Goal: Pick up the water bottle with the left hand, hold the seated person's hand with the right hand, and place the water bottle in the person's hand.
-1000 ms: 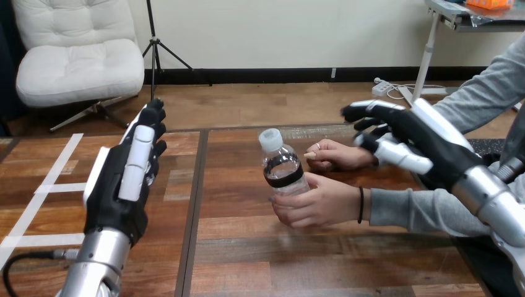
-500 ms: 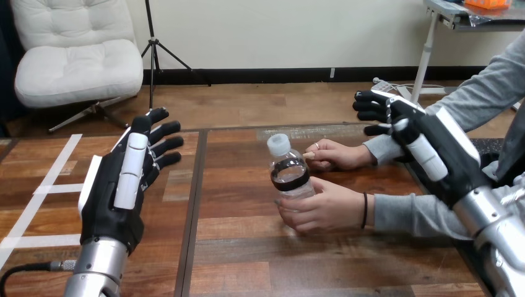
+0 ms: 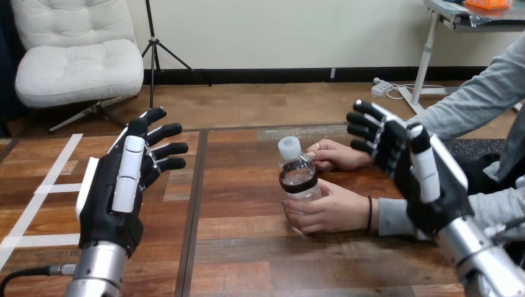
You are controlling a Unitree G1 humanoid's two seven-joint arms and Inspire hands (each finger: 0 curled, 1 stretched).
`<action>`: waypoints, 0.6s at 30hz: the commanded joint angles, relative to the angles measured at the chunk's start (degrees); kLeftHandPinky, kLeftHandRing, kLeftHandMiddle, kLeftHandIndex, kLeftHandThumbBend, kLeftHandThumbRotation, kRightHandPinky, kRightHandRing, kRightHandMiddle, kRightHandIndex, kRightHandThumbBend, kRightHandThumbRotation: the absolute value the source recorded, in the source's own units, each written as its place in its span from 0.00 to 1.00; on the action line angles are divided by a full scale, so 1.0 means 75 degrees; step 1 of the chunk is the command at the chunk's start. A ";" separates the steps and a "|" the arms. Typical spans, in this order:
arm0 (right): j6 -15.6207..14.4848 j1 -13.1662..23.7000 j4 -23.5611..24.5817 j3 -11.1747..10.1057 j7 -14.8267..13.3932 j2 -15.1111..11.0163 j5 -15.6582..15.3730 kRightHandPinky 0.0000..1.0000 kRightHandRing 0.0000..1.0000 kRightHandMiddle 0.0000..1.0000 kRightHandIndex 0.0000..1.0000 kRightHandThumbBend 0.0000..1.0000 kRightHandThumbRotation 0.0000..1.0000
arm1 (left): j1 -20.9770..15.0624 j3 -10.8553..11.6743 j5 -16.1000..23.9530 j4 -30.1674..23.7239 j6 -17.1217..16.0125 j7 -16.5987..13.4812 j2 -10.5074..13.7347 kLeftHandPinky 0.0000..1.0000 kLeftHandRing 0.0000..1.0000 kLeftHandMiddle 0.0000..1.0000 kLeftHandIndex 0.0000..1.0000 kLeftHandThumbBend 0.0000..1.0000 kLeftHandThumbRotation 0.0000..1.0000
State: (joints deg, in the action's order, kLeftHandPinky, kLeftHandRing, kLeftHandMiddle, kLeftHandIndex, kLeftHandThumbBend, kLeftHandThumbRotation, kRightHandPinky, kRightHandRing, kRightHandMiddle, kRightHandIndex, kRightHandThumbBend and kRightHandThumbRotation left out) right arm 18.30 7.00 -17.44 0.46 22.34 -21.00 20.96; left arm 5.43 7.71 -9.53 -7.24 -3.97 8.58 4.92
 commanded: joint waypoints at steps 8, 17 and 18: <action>-0.0859 -0.0652 0.2643 -0.0208 -0.0277 0.0693 0.0763 0.99 0.98 0.97 0.98 0.93 1.00 | -0.0054 -0.0238 0.0163 -0.0101 -0.1546 -0.0076 -0.0484 0.67 0.75 0.76 0.73 0.61 0.86; -0.1204 -0.1053 0.3330 -0.0140 -0.0525 0.1011 0.0697 1.00 1.00 1.00 1.00 0.94 1.00 | 0.0196 -0.0411 0.0335 -0.0292 -0.1720 -0.0128 -0.0619 0.72 0.77 0.79 0.77 0.64 0.89; -0.1245 -0.1083 0.3387 -0.0141 -0.0540 0.1035 0.0698 1.00 1.00 1.00 1.00 0.94 1.00 | 0.0210 -0.0423 0.0347 -0.0305 -0.1726 -0.0134 -0.0630 0.73 0.78 0.80 0.77 0.64 0.90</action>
State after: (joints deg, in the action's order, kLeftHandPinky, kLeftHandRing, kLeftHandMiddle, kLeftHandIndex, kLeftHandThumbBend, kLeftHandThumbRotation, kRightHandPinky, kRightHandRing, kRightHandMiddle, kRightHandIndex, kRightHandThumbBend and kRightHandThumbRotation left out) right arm 10.50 -2.40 -3.81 0.49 20.23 -15.66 24.09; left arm 7.90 6.68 -8.35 -7.16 -12.61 8.01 1.52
